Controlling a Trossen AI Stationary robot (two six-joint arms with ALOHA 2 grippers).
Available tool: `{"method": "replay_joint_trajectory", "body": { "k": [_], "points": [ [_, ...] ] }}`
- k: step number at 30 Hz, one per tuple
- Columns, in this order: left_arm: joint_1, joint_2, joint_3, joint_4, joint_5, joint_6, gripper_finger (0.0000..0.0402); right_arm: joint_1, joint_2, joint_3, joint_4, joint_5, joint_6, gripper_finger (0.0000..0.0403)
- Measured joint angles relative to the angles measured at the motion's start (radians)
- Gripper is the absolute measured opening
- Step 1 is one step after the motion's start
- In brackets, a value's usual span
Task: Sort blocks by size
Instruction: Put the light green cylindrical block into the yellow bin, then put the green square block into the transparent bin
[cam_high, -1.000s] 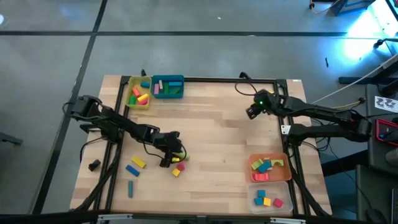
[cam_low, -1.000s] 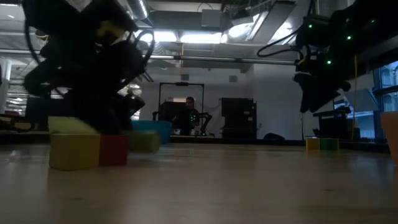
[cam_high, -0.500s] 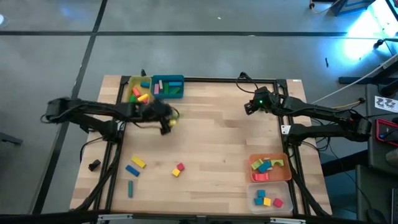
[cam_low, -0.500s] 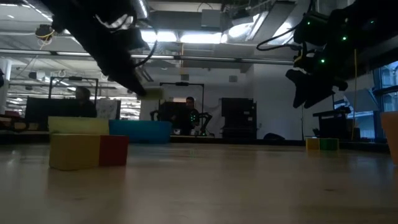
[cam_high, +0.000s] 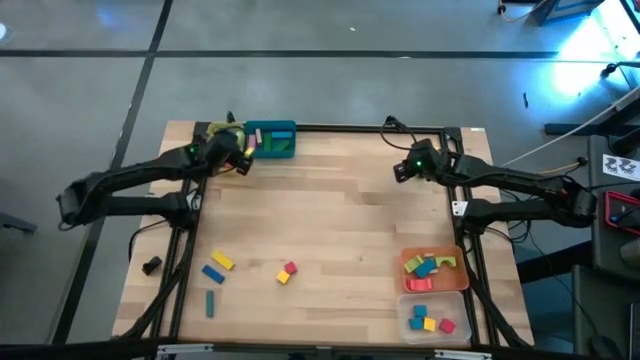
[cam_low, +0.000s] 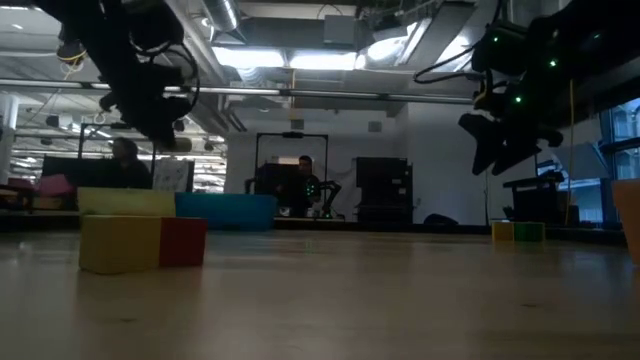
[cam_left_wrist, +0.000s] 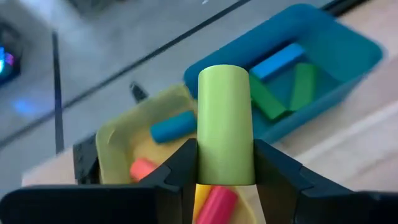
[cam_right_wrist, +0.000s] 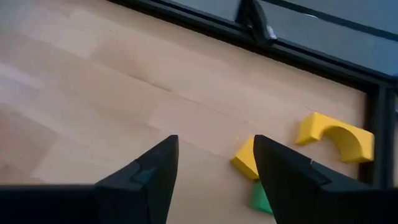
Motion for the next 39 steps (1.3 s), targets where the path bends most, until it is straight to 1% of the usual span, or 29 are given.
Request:
{"method": "replay_joint_trajectory", "body": {
  "k": [3, 8, 12, 17, 23, 26, 34, 36, 39],
  "points": [
    [0.040, 0.014, -0.015, 0.001, 0.000, -0.031, 0.0118, -0.032, 0.027, 0.000, -0.029, 0.011, 0.022, 0.0209],
    [0.082, 0.030, -0.031, 0.000, 0.000, -0.058, 0.0119, -0.113, 0.112, 0.000, -0.073, -0.052, 0.076, 0.0209],
    [0.113, 0.033, -0.033, -0.019, 0.000, -0.096, 0.0120, -0.160, 0.171, 0.000, -0.072, -0.068, 0.100, 0.0209],
    [0.137, 0.033, -0.033, -0.039, 0.000, -0.130, 0.0121, -0.176, 0.213, 0.000, -0.079, -0.093, 0.130, 0.0209],
    [0.141, 0.033, -0.033, -0.045, 0.001, -0.142, 0.0122, -0.174, 0.217, 0.000, -0.141, -0.079, 0.131, 0.0209],
    [0.141, 0.033, -0.033, -0.051, 0.004, -0.150, 0.0133, -0.174, 0.217, 0.000, -0.158, -0.067, 0.131, 0.0209],
    [0.141, 0.032, -0.033, -0.075, 0.007, -0.198, 0.0186, -0.174, 0.217, 0.001, -0.172, -0.085, 0.153, 0.0209],
    [0.141, 0.033, -0.033, -0.075, 0.008, -0.201, 0.0192, -0.174, 0.217, 0.000, -0.172, -0.090, 0.172, 0.0209],
    [0.141, 0.032, -0.033, -0.075, 0.008, -0.201, 0.0195, -0.174, 0.217, 0.000, -0.173, -0.052, 0.174, 0.0209]
  ]
}}
